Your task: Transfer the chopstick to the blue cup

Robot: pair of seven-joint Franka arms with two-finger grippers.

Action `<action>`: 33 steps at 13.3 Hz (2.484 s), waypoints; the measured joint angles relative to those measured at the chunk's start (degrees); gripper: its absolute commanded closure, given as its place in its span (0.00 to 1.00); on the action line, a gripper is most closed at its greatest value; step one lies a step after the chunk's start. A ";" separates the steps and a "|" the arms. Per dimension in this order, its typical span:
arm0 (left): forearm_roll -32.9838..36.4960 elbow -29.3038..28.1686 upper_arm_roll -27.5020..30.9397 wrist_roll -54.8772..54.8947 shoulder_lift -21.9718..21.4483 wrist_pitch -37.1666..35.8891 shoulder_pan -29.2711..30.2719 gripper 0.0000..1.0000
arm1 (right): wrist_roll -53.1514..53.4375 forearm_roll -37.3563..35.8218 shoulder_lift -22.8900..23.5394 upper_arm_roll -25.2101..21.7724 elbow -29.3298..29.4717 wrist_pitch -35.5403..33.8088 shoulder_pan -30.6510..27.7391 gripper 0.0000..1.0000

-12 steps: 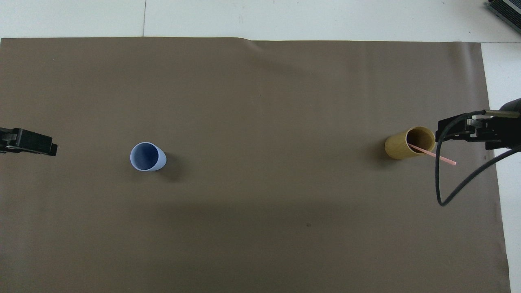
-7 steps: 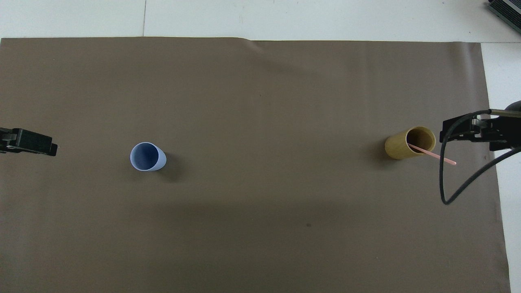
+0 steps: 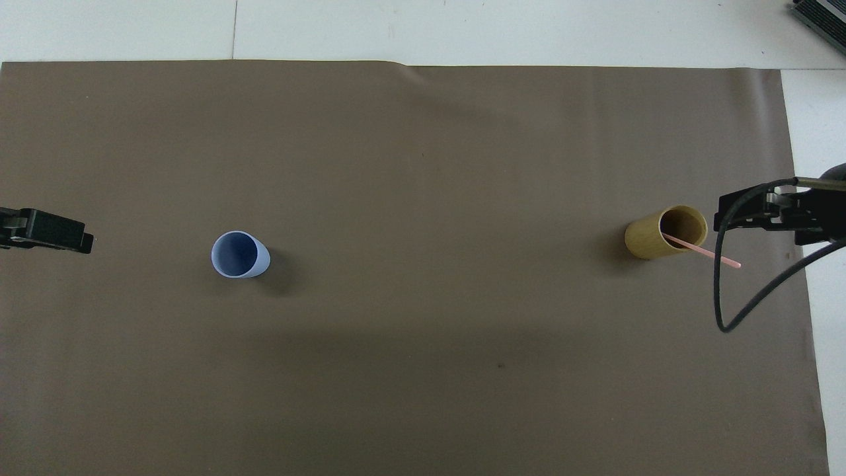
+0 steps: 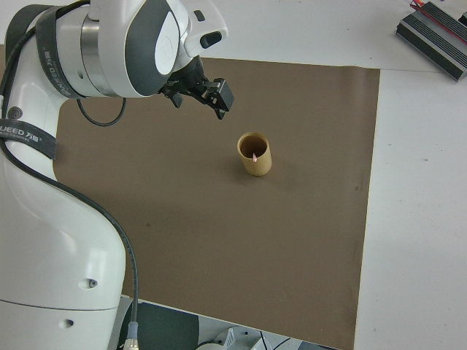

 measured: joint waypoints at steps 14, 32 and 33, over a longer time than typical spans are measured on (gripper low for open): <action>0.00 0.00 0.00 0.00 0.00 0.00 0.00 0.00 | -0.02 0.00 0.02 -0.01 -0.01 1.02 0.00 0.00; 0.00 0.00 0.00 0.00 0.00 0.00 0.00 0.00 | -3.26 0.00 0.18 -0.45 -0.57 4.35 -0.43 0.00; 0.00 0.00 0.00 0.00 0.00 0.00 0.00 0.00 | -3.26 0.00 0.18 -0.47 -0.58 4.37 -0.54 0.00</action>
